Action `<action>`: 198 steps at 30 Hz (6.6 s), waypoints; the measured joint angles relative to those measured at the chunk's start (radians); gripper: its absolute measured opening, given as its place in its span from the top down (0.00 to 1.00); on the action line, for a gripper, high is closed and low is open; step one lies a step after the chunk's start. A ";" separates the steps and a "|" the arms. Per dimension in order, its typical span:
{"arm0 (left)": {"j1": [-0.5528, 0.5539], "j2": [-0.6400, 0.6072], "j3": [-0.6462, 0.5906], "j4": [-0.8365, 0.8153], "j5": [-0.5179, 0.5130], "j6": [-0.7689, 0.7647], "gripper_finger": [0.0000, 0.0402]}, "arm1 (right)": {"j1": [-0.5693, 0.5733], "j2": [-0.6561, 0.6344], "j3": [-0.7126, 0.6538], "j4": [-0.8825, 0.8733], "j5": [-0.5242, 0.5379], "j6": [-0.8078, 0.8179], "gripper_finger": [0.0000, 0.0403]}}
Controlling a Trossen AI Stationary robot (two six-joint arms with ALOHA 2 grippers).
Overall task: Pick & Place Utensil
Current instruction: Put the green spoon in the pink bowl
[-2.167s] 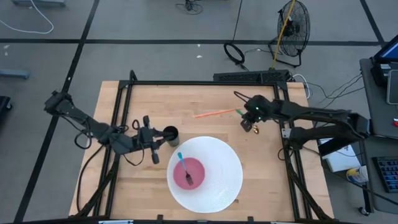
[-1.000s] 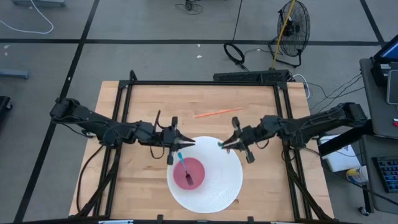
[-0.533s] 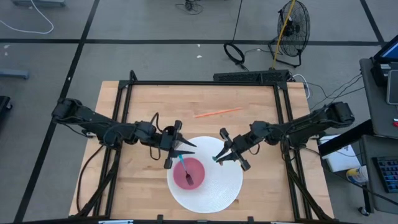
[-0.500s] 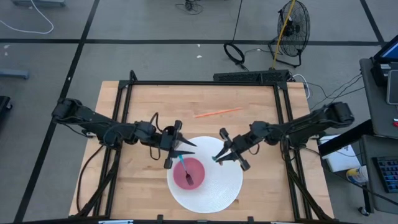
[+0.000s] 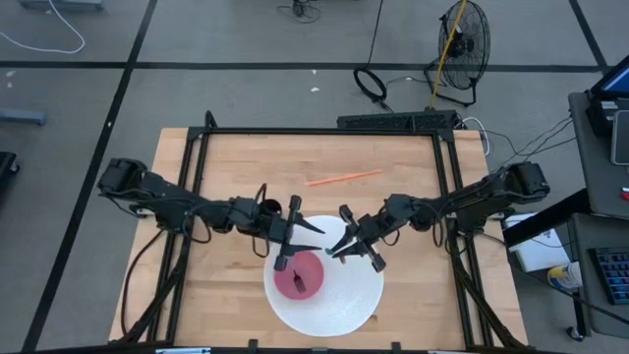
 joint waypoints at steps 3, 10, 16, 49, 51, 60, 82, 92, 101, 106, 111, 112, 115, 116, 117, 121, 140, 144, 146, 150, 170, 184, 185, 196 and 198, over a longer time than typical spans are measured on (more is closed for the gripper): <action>0.001 0.008 0.011 -0.002 0.026 -0.005 0.58 | 0.000 0.012 -0.001 0.001 0.000 0.013 0.95; 0.000 0.008 0.014 -0.003 0.059 -0.026 0.61 | 0.000 0.021 -0.001 0.017 0.000 0.014 0.95; 0.000 0.008 0.014 -0.003 0.100 -0.029 0.61 | 0.000 0.021 -0.001 0.017 0.000 0.014 0.95; 0.017 0.081 0.015 0.093 0.104 -0.053 0.61 | 0.000 0.021 -0.001 0.009 0.026 0.014 0.95; 0.017 0.094 0.020 0.106 0.114 -0.053 0.61 | 0.000 0.021 -0.001 0.009 0.026 0.014 0.95; 0.027 0.124 0.067 0.076 0.159 -0.041 0.61 | 0.000 0.020 -0.002 -0.001 0.026 0.015 0.94; 0.031 0.124 0.068 0.036 0.158 -0.023 0.96 | 0.000 0.020 -0.002 0.003 0.026 0.018 0.95; 0.031 0.124 0.067 0.041 0.155 -0.019 0.97 | 0.000 0.020 -0.002 0.005 0.026 0.018 0.94; 0.034 0.124 0.067 0.056 0.128 -0.019 0.99 | 0.000 0.020 -0.002 0.001 0.076 0.030 0.76; 0.032 0.124 0.067 0.057 0.130 -0.019 0.99 | 0.000 0.020 -0.002 -0.001 0.077 0.030 0.61; 0.027 0.124 0.067 0.054 0.150 -0.047 0.99 | -0.005 0.020 -0.002 -0.062 0.078 0.037 0.49; 0.026 0.124 0.067 0.047 0.151 -0.053 0.99 | -0.006 0.020 -0.002 -0.078 0.078 0.037 0.47; 0.019 0.124 0.066 0.023 0.151 -0.078 0.99 | -0.006 0.020 -0.002 -0.109 0.078 0.034 0.43; 0.018 0.124 0.066 0.018 0.149 -0.080 0.99 | -0.006 0.020 -0.002 -0.115 0.077 0.032 0.41; 0.017 0.120 0.066 0.008 0.142 -0.083 0.99 | -0.006 0.020 -0.002 -0.120 0.076 0.032 0.40; 0.010 0.083 0.066 -0.065 0.088 -0.102 0.99 | -0.006 0.009 -0.002 -0.156 0.076 0.022 0.36; -0.126 -0.101 0.066 -0.480 -0.249 -0.335 0.99 | -0.018 -0.303 -0.032 -0.546 0.189 -0.007 0.36; -0.167 -0.098 0.066 -0.508 -0.333 -0.371 0.99 | -0.005 -0.393 -0.077 -0.582 0.254 -0.002 0.37; -0.189 -0.098 0.066 -0.504 -0.367 -0.387 0.99 | 0.005 -0.447 -0.106 -0.603 0.293 -0.001 0.37; -0.237 -0.098 0.065 -0.515 -0.455 -0.422 0.99 | 0.034 -0.565 -0.158 -0.645 0.392 -0.001 0.37; -0.281 -0.062 -0.243 -0.056 -0.619 -0.660 0.99 | 0.077 -0.915 -0.325 -0.688 0.496 -0.030 0.37; -0.275 0.093 -0.244 0.010 -0.599 -0.773 0.98 | 0.076 -0.912 -0.325 -0.696 0.497 -0.025 0.37; -0.275 0.097 -0.243 0.010 -0.599 -0.780 0.98 | 0.076 -0.912 -0.325 -0.696 0.496 -0.022 0.37; -0.275 0.107 -0.243 0.000 -0.599 -0.791 0.99 | 0.076 -0.901 -0.325 -0.715 0.495 -0.005 0.37; -0.275 0.107 -0.243 -0.002 -0.599 -0.791 0.99 | 0.076 -0.901 -0.325 -0.719 0.494 -0.004 0.37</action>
